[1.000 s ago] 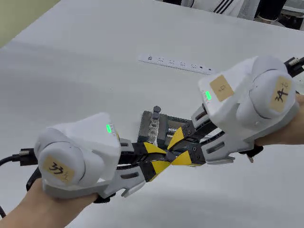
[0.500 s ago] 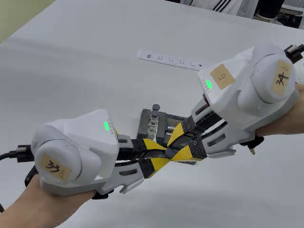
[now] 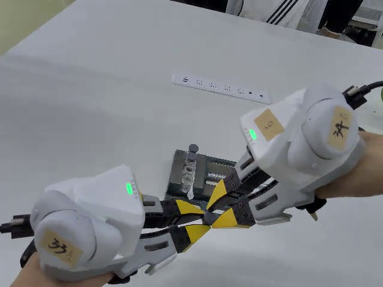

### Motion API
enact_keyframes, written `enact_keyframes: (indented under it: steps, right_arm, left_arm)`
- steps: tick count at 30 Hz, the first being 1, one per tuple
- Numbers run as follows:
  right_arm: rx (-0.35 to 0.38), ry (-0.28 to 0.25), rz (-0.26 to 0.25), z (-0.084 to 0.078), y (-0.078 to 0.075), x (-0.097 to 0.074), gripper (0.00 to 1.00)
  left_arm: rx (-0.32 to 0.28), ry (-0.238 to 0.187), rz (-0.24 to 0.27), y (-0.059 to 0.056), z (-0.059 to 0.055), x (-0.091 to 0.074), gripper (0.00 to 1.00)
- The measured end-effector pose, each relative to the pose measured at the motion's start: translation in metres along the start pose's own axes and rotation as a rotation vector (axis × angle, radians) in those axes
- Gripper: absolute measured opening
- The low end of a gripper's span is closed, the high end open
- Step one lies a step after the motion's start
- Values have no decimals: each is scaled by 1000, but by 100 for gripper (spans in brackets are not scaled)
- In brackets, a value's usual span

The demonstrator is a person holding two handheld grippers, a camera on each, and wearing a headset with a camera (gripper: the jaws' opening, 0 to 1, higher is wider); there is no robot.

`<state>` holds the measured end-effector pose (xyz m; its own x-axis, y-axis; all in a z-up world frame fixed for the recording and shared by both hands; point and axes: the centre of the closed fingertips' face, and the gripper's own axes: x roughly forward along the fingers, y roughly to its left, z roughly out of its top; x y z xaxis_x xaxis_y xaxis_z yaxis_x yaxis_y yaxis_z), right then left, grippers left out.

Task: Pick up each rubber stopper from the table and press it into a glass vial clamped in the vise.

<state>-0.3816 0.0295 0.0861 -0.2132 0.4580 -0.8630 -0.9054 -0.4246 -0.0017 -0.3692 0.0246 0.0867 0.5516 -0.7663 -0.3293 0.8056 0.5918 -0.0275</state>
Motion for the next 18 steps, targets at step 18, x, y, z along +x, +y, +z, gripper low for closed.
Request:
enact_keyframes:
  steps: [18]
  right_arm:
    - [18,4,-13,-6,-25,-1,5]
  left_arm:
    - [-40,-13,95,23,-1,-2,31]
